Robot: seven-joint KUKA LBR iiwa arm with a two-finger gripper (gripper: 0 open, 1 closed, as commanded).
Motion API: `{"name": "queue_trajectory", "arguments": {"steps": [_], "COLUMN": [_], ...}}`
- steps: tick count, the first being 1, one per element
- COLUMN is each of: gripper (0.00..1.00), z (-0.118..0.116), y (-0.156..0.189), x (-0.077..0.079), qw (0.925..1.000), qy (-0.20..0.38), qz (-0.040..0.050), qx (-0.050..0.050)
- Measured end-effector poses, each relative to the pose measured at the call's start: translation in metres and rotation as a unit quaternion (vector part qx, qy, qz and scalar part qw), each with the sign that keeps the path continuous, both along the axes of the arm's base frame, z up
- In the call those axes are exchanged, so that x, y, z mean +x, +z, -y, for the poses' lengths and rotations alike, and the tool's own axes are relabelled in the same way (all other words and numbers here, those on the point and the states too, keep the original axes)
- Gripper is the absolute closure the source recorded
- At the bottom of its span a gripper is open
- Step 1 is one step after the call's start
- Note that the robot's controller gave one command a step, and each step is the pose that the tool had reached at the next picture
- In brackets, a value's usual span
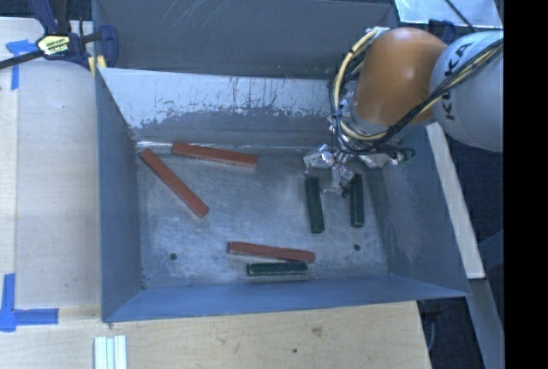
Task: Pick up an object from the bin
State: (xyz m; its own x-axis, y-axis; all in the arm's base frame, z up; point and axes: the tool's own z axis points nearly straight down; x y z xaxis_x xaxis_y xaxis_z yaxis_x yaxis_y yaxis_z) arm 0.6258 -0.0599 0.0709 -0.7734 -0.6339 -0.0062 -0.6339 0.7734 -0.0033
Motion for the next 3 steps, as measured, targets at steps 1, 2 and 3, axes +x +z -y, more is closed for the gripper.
{"name": "queue_trajectory", "arguments": {"steps": [1,2,3], "gripper": [0.0,0.0,1.0], "z": [0.0003,-0.0038,-0.0043], "y": [-0.0003,-0.0007,0.0006], "x": [-0.0003,-0.0077,-0.007], "qw": [1.0,0.9637,0.9642], "qy": [0.0,0.267,0.265], "qz": [-0.0004,-0.0004,0.0004], "qx": [0.0,-0.002,-0.001]}}
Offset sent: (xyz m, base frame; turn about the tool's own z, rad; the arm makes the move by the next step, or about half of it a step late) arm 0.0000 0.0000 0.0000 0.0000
